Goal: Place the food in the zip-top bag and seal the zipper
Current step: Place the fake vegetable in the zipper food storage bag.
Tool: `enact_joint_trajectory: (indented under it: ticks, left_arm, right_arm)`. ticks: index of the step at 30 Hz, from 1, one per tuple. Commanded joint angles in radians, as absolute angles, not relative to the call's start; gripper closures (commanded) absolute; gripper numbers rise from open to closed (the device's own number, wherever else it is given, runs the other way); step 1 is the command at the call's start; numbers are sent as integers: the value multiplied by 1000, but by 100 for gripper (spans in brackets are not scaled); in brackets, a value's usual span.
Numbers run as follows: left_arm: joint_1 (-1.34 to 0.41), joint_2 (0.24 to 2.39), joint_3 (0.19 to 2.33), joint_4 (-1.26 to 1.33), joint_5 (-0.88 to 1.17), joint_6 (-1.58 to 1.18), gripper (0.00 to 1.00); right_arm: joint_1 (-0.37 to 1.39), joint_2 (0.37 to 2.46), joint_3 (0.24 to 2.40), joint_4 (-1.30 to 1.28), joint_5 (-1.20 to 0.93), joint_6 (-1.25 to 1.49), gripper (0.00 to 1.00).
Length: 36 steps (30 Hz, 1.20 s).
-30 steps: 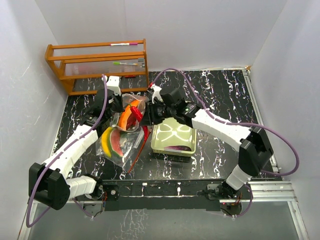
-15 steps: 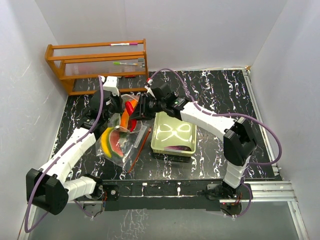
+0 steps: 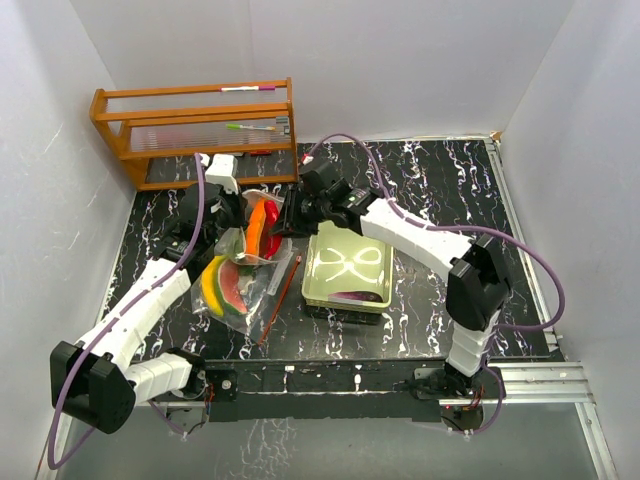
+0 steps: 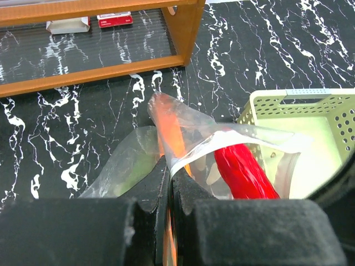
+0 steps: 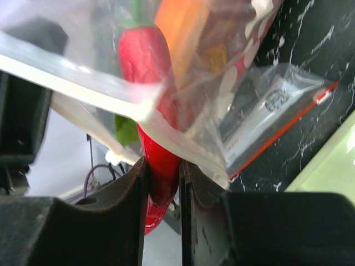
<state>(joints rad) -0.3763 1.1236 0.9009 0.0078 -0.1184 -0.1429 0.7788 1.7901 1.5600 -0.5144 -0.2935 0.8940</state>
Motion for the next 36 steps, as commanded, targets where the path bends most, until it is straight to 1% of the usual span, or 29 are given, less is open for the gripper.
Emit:
enact_joint_trajectory:
  ticks: [1, 3, 4, 5, 7, 8, 10, 11, 13, 18, 24, 29, 31, 34, 36]
  left_arm:
    - [-374, 1078, 901, 66, -98, -155, 100]
    - [-373, 1076, 899, 67, -97, -156, 100]
    - [-373, 1074, 898, 67, -97, -156, 100]
    - [-373, 1072, 896, 67, -99, -158, 100]
    - [-373, 1072, 896, 67, -103, -156, 100]
    - [-373, 1072, 895, 67, -103, -156, 100]
    - [-373, 1072, 896, 69, -103, -156, 100]
    - [-373, 1072, 895, 69, -102, -155, 100]
    - [-373, 1076, 895, 71, -101, -156, 100]
    - [-373, 1083, 898, 70, -97, -158, 100]
    - [-373, 1089, 905, 63, -106, -151, 100]
    - [-374, 1089, 905, 61, -109, -149, 100]
    - [-373, 1093, 905, 61, -104, -152, 100]
    - [-373, 1100, 907, 62, -104, -153, 100]
    - [-373, 1101, 907, 61, -104, -152, 100]
  right_arm:
    - [782, 1857, 1718, -526, -173, 851, 92]
    - [781, 1900, 1783, -564, -140, 823, 91]
    - [782, 1923, 1808, -580, -127, 813, 89]
    - [782, 1933, 1826, -586, -117, 805, 85]
    - [782, 1946, 1844, -595, -95, 792, 73]
    - [782, 1949, 1851, -603, -83, 785, 70]
    - [782, 1946, 1855, -623, -61, 774, 59]
    - [782, 1940, 1851, -625, -53, 769, 55]
    - [782, 1923, 1845, -630, -43, 760, 51]
    - [785, 1857, 1808, -613, -53, 735, 49]
    - [804, 1753, 1716, -592, -71, 710, 49]
    - [808, 1638, 1601, -596, -5, 697, 48]
    - [807, 1629, 1561, -596, -10, 688, 48]
    - [808, 1654, 1534, -583, -92, 676, 49]
    - [813, 1665, 1505, -556, -109, 676, 50]
